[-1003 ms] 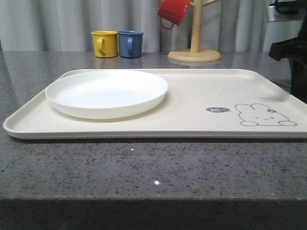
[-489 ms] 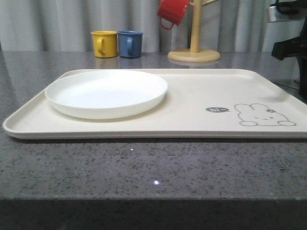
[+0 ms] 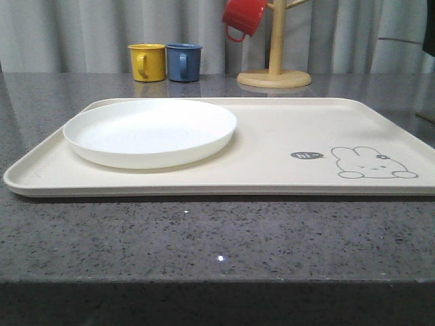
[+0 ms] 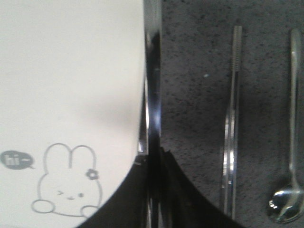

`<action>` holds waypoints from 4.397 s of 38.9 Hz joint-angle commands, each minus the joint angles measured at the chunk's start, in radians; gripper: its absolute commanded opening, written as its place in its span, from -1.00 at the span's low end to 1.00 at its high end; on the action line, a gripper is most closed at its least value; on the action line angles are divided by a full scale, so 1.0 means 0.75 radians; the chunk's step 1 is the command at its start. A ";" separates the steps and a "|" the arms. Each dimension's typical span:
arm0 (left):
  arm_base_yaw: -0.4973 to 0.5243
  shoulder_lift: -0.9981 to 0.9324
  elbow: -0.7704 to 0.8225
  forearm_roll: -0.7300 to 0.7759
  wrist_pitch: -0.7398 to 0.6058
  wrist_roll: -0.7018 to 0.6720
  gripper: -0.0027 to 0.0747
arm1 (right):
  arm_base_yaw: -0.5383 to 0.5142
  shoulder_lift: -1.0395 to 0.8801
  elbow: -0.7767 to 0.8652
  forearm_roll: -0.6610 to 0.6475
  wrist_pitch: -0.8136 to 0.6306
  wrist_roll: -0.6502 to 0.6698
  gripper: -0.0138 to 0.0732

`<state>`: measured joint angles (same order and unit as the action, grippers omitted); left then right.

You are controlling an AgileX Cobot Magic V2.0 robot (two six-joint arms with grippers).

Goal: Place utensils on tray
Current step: 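Carry the fork with the right gripper and set it beside the plate, then move the right gripper back to the chopsticks and grasp them, then lower the chopsticks with the right gripper onto the tray beside the fork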

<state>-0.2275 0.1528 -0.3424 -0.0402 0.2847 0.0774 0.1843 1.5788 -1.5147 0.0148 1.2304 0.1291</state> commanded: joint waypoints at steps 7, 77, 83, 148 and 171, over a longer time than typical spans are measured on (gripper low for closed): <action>0.001 0.014 -0.033 -0.014 -0.115 -0.004 -0.98 | 0.302 -0.026 -0.043 0.005 -0.023 0.284 -0.84; 0.001 0.014 -0.033 -0.014 -0.115 -0.004 -0.98 | 0.426 0.245 -0.497 -0.065 0.142 0.255 0.17; 0.001 0.014 -0.033 -0.014 -0.115 -0.004 -0.98 | 0.334 0.148 -0.420 -0.076 0.144 0.128 0.17; 0.001 0.014 -0.033 -0.014 -0.115 -0.004 -0.98 | -0.297 0.120 0.198 -0.030 -0.056 -0.209 -0.63; 0.001 0.014 -0.033 -0.014 -0.115 -0.004 -0.98 | 0.034 -0.055 0.019 0.071 0.113 0.039 -0.63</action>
<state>-0.2275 0.1528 -0.3424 -0.0402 0.2847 0.0774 0.1412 1.5708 -1.4668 0.0327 1.2293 0.1248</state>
